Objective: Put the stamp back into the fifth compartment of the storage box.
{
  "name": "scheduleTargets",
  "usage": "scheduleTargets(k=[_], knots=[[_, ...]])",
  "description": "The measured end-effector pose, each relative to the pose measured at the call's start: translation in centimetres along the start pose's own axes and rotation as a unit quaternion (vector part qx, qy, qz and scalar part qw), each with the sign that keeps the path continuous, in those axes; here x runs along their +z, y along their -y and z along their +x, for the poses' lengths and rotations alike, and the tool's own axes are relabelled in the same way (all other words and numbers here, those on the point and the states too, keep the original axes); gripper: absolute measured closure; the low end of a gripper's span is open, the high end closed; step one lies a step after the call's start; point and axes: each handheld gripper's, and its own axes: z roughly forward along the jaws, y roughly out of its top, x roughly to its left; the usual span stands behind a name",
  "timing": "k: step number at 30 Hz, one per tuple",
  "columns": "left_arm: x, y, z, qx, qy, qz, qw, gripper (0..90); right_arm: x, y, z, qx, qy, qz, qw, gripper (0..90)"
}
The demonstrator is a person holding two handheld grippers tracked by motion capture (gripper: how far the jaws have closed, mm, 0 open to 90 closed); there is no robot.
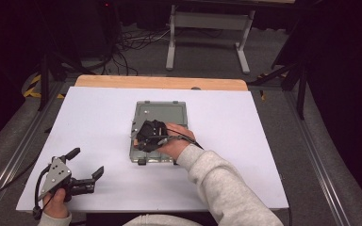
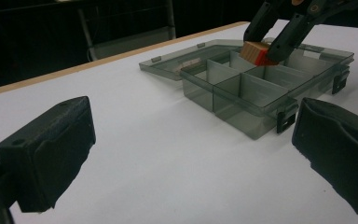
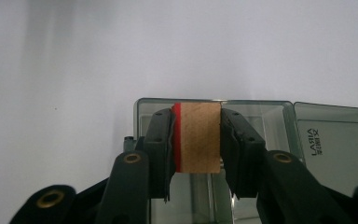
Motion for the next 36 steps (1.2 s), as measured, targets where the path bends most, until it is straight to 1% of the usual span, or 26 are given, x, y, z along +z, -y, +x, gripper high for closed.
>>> scheduleTargets(k=[6, 18, 26, 36], knots=[[0.0, 0.0, 0.0, 0.0, 0.0, 0.0, 1.0, 0.4, 0.5, -0.2, -0.2, 0.001, -0.001, -0.002, 1.0, 66.3], [0.0, 0.0, 0.0, 0.0, 0.001, 0.001, 1.0, 0.4, 1.6, -0.3, -0.6, 0.002, -0.003, 0.004, 1.0, 66.3], [0.0, 0.0, 0.0, 0.0, 0.002, 0.001, 1.0, 0.4, 2.3, -0.1, -0.7, 0.005, -0.01, 0.014, 0.9998, 66.3], [0.0, 0.0, 0.0, 0.0, 0.002, 0.001, 1.0, 0.4, 3.2, 0.0, -0.7, 0.003, -0.022, 0.026, 0.9994, 66.3]])
